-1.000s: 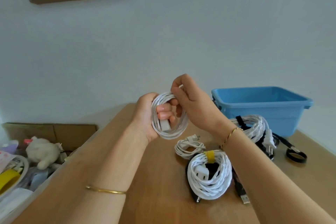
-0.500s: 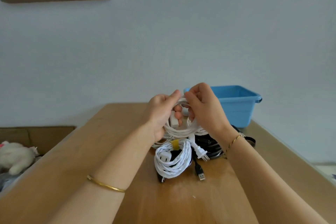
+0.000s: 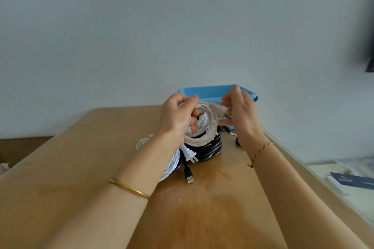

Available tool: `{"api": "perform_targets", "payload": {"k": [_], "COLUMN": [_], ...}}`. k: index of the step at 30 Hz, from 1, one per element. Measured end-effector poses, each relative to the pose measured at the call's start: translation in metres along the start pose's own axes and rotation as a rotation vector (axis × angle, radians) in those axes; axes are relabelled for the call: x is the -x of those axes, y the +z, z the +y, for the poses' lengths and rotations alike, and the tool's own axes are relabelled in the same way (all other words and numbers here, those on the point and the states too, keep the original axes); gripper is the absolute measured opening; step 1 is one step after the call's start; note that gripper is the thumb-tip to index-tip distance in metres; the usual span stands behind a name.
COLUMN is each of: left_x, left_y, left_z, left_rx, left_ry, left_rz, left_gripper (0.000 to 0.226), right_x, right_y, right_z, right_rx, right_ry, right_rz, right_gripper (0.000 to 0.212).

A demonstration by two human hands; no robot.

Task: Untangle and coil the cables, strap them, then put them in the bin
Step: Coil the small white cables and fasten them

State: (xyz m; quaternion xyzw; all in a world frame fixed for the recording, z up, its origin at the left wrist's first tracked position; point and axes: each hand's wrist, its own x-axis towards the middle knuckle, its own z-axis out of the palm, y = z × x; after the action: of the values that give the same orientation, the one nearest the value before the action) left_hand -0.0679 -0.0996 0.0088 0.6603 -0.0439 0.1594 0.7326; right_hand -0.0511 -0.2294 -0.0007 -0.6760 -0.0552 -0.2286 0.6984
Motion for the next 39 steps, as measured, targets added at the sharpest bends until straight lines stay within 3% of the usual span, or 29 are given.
{"api": "perform_targets", "payload": {"k": [2,4,7,10,13,16,18,20,22,24,26,29,31,34,39], "left_x": [-0.001,-0.001,-0.002,-0.003,-0.003,-0.003,-0.004,-0.006,-0.008,-0.013,-0.017,-0.023,-0.025,-0.03,-0.044], "left_y": [0.001,0.002,0.002,0.001,-0.001,-0.006,-0.011,-0.018,-0.025,-0.034,-0.045,-0.065,-0.078,-0.092,-0.103], "left_z": [0.0,-0.001,-0.003,-0.006,-0.004,0.002,0.007,0.012,0.016,0.019,0.021,0.024,0.025,0.023,0.019], "left_rx": [0.004,0.024,0.042,0.046,0.056,0.079,0.076,0.091,0.119,0.101,0.053,-0.037,-0.081,-0.097,-0.106], "left_ry": [-0.005,-0.021,-0.031,-0.04,-0.043,-0.035,-0.013,0.004,0.012,0.033,0.051,0.078,0.107,0.155,0.236], "left_rz": [0.0,0.006,0.007,0.012,0.008,0.006,0.02,0.043,0.075,0.13,0.199,0.285,0.324,0.357,0.362], "left_gripper": [0.029,0.028,0.028,0.029,0.029,0.028,0.028,0.026,0.025,0.025,0.025,0.023,0.022,0.019,0.021], "right_x": [-0.011,-0.019,-0.019,-0.016,-0.016,-0.018,-0.017,-0.016,-0.014,-0.006,0.007,0.024,0.026,0.023,0.012], "right_y": [-0.018,-0.033,-0.045,-0.043,-0.041,-0.044,-0.048,-0.046,-0.033,-0.009,0.019,0.054,0.072,0.093,0.13], "right_z": [0.018,0.047,0.085,0.101,0.105,0.104,0.095,0.075,0.047,0.015,-0.013,-0.037,-0.041,-0.043,-0.024], "right_rx": [0.086,0.363,0.737,0.988,1.154,1.114,0.971,0.861,0.757,0.615,0.442,0.418,0.614,0.899,1.026], "right_ry": [0.04,0.095,0.192,0.195,0.156,0.145,0.137,0.014,-0.227,-0.48,-0.6,-0.594,-0.569,-0.628,-0.837], "right_rz": [0.206,0.283,0.137,0.006,-0.047,0.026,0.228,0.484,0.577,0.458,0.214,-0.192,-0.361,-0.345,-0.185], "right_gripper": [0.025,0.021,0.031,0.016,0.013,0.018,0.021,0.022,0.019,0.014,0.012,0.011,0.012,0.017,0.01]}}
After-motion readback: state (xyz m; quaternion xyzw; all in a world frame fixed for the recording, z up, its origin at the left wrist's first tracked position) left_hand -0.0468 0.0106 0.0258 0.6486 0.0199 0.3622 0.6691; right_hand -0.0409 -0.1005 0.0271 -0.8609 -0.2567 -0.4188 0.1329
